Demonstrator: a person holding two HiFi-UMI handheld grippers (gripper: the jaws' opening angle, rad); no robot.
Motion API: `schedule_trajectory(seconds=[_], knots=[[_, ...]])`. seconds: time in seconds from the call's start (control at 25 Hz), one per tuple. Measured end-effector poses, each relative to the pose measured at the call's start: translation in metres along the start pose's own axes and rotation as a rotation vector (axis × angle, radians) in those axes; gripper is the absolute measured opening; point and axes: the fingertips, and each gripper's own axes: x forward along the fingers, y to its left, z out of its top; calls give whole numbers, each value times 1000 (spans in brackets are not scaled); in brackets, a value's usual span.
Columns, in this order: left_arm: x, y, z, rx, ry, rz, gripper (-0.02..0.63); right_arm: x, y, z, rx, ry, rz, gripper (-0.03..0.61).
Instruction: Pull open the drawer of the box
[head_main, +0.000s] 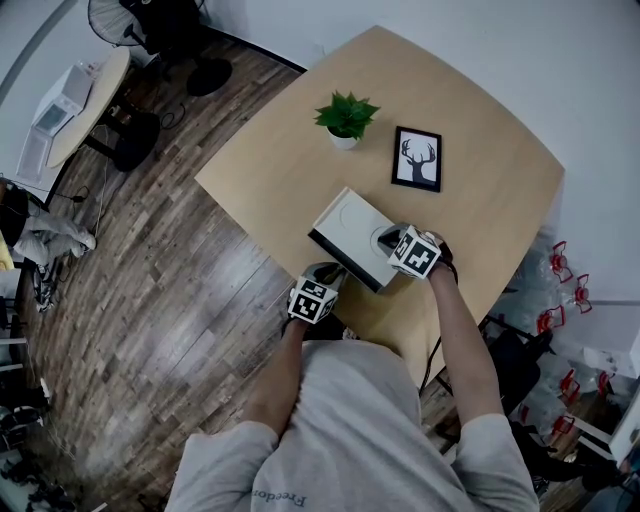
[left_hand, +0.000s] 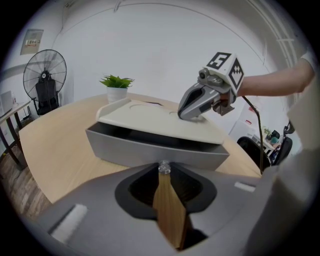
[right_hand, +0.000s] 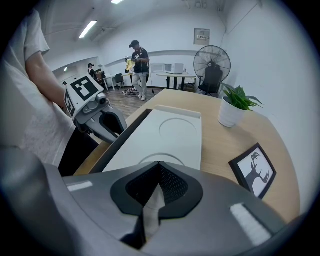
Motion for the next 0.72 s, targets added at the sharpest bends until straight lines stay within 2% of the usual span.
schedule_trajectory(seconds=[0.72], knots=[[-12,-2,-13,-25,-19,22,130,0,-1,0,-19,-14,-12,2]])
